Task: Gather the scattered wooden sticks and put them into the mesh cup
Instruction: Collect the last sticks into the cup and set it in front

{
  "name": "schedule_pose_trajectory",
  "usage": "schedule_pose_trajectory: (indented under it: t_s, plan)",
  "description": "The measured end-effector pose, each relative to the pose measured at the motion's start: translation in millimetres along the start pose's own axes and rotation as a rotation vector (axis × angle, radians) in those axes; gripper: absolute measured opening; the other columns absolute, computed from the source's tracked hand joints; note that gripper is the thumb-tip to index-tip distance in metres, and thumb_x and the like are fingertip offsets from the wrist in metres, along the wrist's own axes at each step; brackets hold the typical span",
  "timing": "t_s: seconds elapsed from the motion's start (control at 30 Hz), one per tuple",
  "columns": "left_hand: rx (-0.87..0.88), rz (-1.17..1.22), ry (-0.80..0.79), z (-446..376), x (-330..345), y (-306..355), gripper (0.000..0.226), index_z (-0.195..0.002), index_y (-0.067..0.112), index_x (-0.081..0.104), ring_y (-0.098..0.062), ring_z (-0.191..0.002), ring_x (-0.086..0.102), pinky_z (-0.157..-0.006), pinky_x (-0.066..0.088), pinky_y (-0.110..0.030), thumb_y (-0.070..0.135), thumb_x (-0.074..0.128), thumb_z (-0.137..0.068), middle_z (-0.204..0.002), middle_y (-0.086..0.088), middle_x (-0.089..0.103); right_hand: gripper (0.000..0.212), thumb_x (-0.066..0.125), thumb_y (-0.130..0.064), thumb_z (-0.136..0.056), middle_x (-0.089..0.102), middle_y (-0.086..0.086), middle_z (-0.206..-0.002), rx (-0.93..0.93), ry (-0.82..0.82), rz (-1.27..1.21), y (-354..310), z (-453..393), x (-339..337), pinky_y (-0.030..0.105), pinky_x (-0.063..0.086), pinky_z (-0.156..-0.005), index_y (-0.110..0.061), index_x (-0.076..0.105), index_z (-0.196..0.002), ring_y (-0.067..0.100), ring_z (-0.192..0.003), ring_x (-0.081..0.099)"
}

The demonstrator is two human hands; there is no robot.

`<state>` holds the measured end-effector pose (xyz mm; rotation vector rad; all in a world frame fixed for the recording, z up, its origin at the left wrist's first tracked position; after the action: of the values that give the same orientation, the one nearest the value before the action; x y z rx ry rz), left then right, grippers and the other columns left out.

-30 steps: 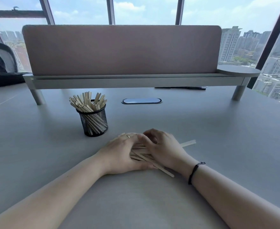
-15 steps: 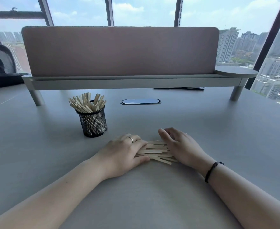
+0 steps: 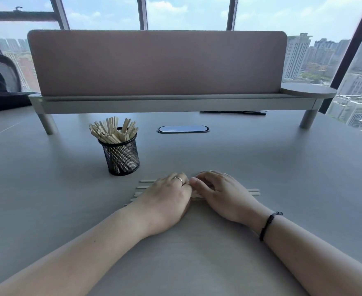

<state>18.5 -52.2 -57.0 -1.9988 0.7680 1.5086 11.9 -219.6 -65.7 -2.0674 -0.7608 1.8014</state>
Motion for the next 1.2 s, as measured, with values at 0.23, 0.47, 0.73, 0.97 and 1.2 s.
schedule_pose_trajectory:
  t_s: [0.23,0.47,0.73,0.97,1.2]
  plan:
    - [0.017,0.041,0.091,4.9,-1.2,-2.3,0.025,-0.119,0.014,0.065,-0.030,-0.104,0.060,-0.083,0.054,-0.044,0.015,0.052,-0.097,-0.113,-0.008,0.059,0.054,0.030,-0.068,-0.093,0.069,-0.009,-0.089,0.046,0.053,-0.100,-1.3,5.4,-9.9,0.034,0.048,-0.081,-0.027,0.064,-0.091,0.013,-0.089,0.061]
    - [-0.011,-0.018,0.159,4.8,-0.4,-2.4,0.027,-0.098,0.014,0.070,-0.025,-0.080,0.068,-0.061,0.053,-0.033,0.002,0.060,-0.075,-0.090,-0.004,0.067,0.069,0.032,-0.069,-0.095,0.074,0.000,-0.098,0.138,0.200,-0.395,8.5,-1.3,-14.2,0.040,0.050,-0.094,-0.012,0.071,-0.099,0.017,-0.099,0.067]
    - [-0.085,0.039,0.358,4.5,-14.6,-16.2,0.026,-0.105,0.006,0.058,-0.034,-0.068,0.065,-0.055,0.043,-0.030,-0.001,0.046,-0.083,-0.085,-0.013,0.065,0.057,0.038,-0.063,-0.097,0.077,-0.005,-0.095,0.213,0.364,-0.688,20.7,-6.3,-18.7,0.037,0.052,-0.092,-0.020,0.075,-0.096,0.010,-0.099,0.070]
    - [-0.274,0.258,0.707,3.5,-32.6,-40.9,0.014,-0.101,-0.002,0.052,-0.044,-0.067,0.061,-0.056,0.040,-0.034,0.003,0.042,-0.093,-0.080,-0.019,0.063,0.088,0.046,-0.085,-0.075,0.045,-0.015,-0.146,-0.125,-0.081,0.192,-10.6,9.0,-1.2,0.027,0.022,-0.116,-0.033,0.044,-0.146,0.006,-0.141,0.032]
    - [-0.328,0.609,0.760,-1.0,-43.0,-53.1,0.040,-0.093,0.010,0.049,-0.007,-0.059,0.049,-0.055,0.032,-0.025,0.050,0.044,-0.099,-0.064,0.007,0.049,0.090,0.044,-0.085,-0.078,0.039,-0.012,-0.153,-0.167,-0.089,0.273,-29.6,-2.5,16.0,0.031,0.016,-0.119,-0.031,0.039,-0.150,0.012,-0.144,0.027]
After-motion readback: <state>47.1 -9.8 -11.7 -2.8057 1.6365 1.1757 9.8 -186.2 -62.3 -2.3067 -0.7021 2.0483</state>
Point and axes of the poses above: each hand's wrist, its own z-axis away from the middle knuckle, its own x-axis out of the palm, y = z × x, the point moved 2 cm from there along -z, towards the middle knuckle
